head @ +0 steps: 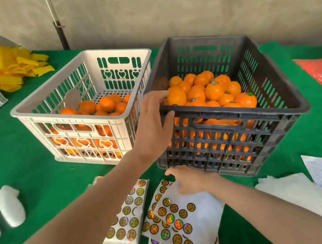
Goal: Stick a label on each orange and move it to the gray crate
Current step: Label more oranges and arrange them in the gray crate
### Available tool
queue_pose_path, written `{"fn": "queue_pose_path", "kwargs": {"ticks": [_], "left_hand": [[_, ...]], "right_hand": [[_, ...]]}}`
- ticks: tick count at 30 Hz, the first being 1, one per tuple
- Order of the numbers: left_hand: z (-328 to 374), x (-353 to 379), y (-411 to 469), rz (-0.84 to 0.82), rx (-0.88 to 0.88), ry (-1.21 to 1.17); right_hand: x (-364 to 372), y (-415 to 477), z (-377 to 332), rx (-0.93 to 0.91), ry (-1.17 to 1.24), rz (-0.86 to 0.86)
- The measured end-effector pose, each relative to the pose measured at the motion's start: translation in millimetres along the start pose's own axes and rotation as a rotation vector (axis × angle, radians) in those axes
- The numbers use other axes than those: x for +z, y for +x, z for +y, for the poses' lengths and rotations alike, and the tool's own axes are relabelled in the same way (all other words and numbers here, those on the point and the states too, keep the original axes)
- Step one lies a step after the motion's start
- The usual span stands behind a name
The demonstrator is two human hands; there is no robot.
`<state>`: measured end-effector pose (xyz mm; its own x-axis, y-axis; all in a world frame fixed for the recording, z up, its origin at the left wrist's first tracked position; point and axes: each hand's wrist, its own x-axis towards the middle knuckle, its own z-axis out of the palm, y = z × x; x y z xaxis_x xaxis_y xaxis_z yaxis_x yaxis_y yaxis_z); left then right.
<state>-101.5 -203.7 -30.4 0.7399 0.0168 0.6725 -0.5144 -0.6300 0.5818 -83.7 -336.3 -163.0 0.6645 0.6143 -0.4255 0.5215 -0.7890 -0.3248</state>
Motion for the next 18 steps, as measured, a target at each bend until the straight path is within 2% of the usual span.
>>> {"fn": "queue_pose_path", "kwargs": {"ticks": [2,3,5,7,8,9,14,16,18], "left_hand": [[-7,-3,-37,0.019,0.018,0.049],[-11,-3,-54,-0.037,-0.05,0.039],[-18,-4,-74,-0.281,-0.419,-0.076],[-29,-1,-84,-0.663,-0.826,-0.172],[-34,1,-88,-0.812,-0.946,-0.186],[-38,3,-90,-0.886,-1.026,-0.18],[-49,5,-95,-0.788,-1.287,-0.435],[-55,2,-96,-0.79,-1.311,-0.507],[-60,-1,-99,-0.779,-1.311,-0.567]], "right_hand": [[-5,-3,0,-0.024,0.016,0.079],[-9,-5,0,-0.041,0.018,0.117],[-19,-10,-3,-0.085,0.018,0.164],[-29,-17,-8,-0.112,0.047,0.216],[-32,-21,-10,-0.124,0.064,0.258],[-35,-25,-12,-0.141,0.081,0.303],[-31,-45,-13,-0.152,0.251,0.573],[-24,-54,-8,-0.14,0.301,0.608],[-14,-61,-4,-0.146,0.278,0.571]]}}
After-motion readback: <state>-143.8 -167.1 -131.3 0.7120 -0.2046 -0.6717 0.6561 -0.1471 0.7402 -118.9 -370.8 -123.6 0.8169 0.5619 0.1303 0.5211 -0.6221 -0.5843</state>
